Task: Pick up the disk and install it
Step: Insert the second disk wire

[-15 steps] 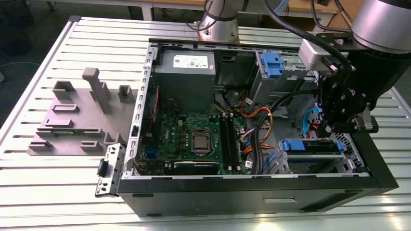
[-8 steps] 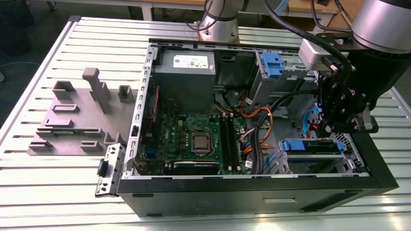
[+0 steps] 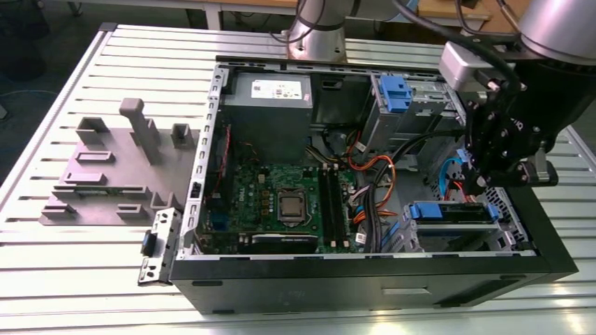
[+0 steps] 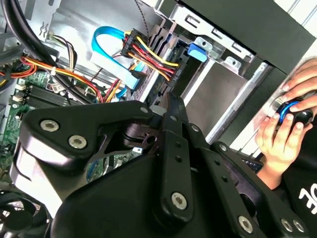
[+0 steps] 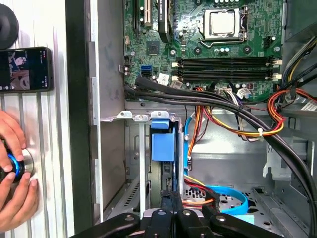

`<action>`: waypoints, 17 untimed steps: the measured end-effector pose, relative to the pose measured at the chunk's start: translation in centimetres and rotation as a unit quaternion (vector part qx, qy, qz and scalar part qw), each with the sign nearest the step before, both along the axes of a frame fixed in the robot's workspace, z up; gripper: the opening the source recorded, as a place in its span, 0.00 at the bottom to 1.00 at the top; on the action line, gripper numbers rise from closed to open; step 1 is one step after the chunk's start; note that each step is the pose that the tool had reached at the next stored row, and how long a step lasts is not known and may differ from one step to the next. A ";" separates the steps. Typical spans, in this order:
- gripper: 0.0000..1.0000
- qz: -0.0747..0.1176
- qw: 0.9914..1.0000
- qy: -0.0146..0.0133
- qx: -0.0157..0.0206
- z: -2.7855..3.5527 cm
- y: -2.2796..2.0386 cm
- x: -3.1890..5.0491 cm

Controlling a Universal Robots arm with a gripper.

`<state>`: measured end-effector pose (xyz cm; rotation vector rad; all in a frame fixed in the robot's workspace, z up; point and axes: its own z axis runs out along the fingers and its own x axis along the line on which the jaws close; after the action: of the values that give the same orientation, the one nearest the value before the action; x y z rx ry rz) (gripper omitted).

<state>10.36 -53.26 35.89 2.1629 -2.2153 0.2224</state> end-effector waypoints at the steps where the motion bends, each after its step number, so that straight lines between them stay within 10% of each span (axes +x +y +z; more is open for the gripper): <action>1: 0.11 0.000 1.000 0.000 0.000 0.21 0.00 0.00; 6: 0.11 0.000 1.000 0.006 0.002 0.67 0.04 0.01; 9: 0.11 0.000 1.000 0.012 0.013 0.68 0.04 0.00; 17: 0.11 0.000 1.000 0.012 0.013 0.68 0.04 0.00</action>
<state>10.36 -53.21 36.58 2.1668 -2.2175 0.1669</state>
